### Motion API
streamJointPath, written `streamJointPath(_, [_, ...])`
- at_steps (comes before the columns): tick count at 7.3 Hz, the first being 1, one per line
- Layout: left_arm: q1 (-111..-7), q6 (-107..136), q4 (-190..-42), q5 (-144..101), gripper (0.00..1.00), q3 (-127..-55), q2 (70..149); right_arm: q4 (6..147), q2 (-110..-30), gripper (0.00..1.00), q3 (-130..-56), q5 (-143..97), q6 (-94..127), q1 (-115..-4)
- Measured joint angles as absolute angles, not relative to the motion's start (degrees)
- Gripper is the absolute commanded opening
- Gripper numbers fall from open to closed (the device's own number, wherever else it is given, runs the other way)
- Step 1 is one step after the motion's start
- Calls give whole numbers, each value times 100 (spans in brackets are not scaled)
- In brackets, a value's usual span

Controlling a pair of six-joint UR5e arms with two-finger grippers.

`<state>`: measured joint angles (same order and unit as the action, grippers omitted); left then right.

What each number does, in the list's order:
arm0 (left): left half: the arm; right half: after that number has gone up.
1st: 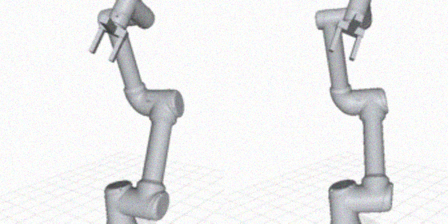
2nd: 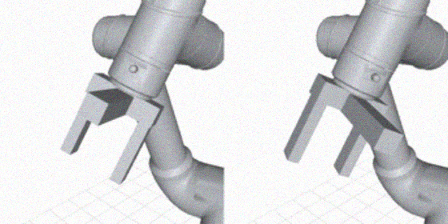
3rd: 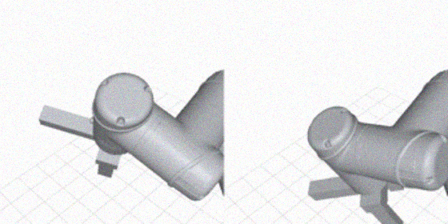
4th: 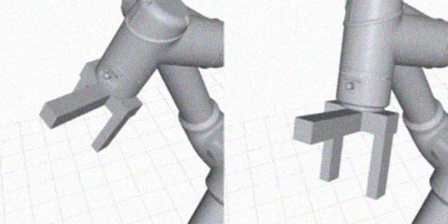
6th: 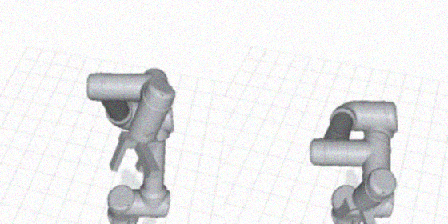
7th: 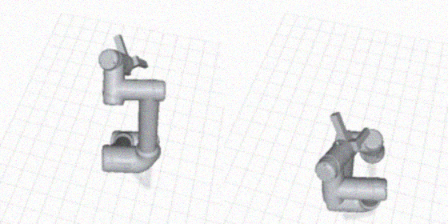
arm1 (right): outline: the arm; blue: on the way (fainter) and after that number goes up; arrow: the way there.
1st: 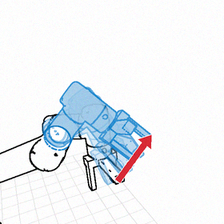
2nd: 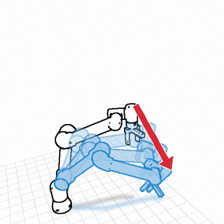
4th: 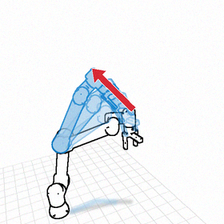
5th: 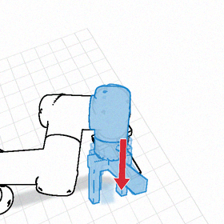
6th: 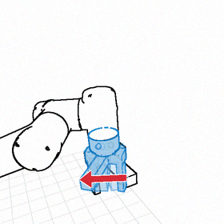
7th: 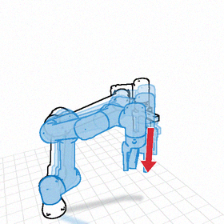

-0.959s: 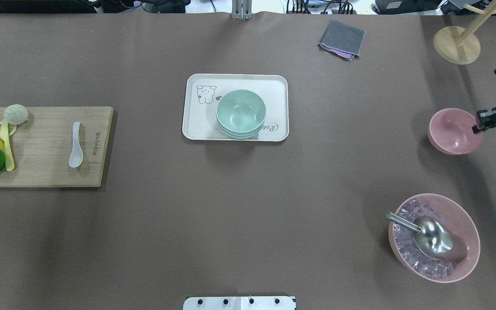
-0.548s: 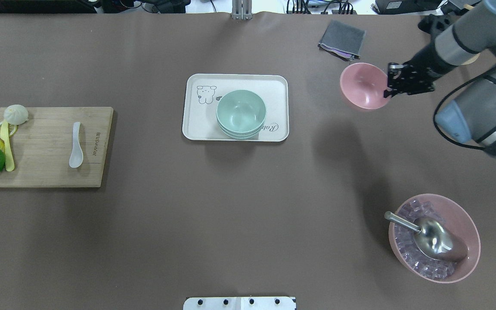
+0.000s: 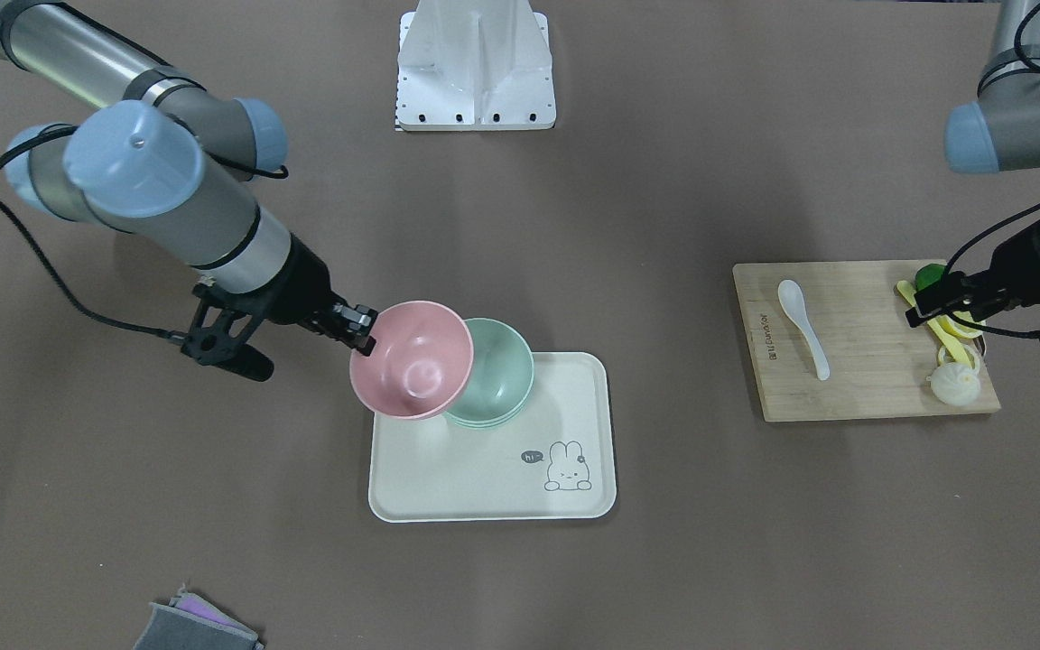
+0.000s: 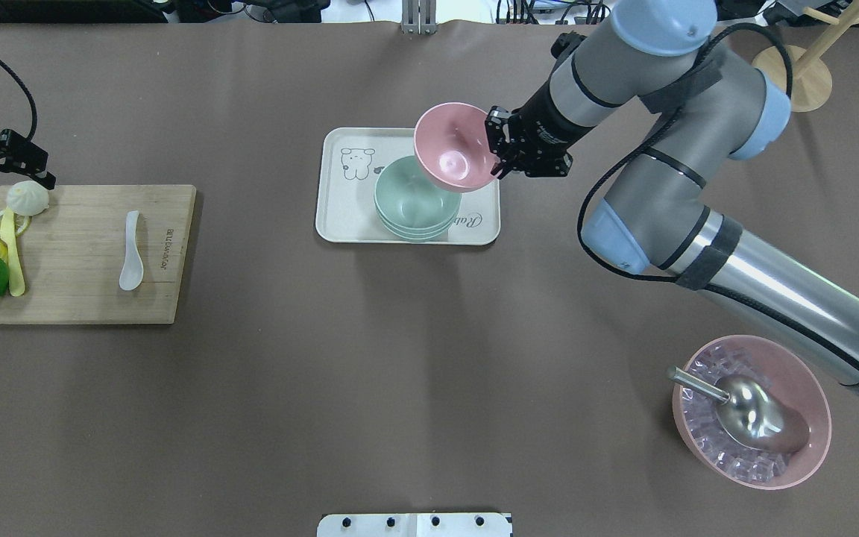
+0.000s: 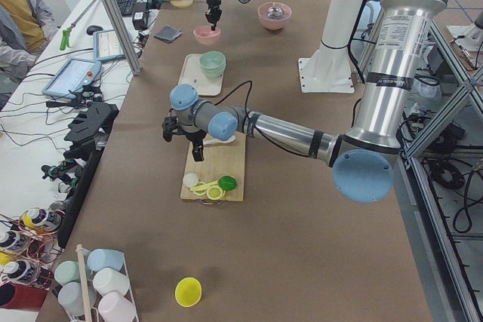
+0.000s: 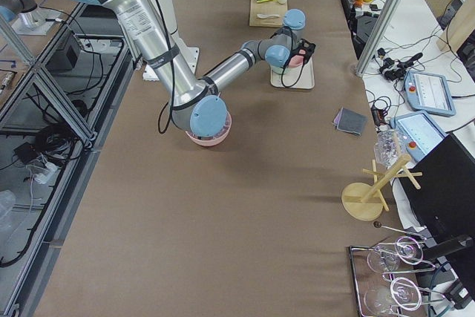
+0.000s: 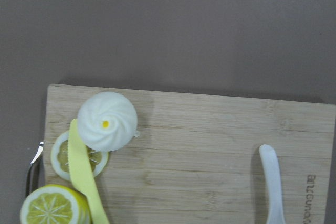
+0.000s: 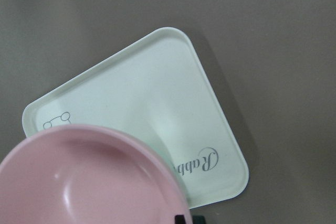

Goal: Stack pink bowl on green and place spoon
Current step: 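Carry the pink bowl over the green bowls while left gripper reaches for spoon, then set pink bowl on green bowls, open right gripper while left grasps spoon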

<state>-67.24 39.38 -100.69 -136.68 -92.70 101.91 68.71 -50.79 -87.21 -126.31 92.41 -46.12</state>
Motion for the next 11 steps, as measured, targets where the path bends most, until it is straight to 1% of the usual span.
streamJointPath(4, [-6510,4339,-10072,-13667,98,-9296,10310,6851,-4750,0,-8399,-12142,9422,-4224])
streamJointPath(7, [-6184,4726,-10078,-13512,97,-9251,10366,6796,-4700,0,-8292,-12028,9419,-4098])
streamJointPath(8, [-5988,4887,-10082,-13338,96,-9235,10385,6784,-4700,42,-8287,-12001,9420,-4074])
streamJointPath(9, [-5804,5052,-10086,-13176,92,-9202,10437,6779,-4701,99,-8283,-11987,9421,-4066])
streamJointPath(11, [-5600,5235,-10298,-13059,77,-8968,10537,6774,-4697,100,-8281,-11977,9427,-4056])
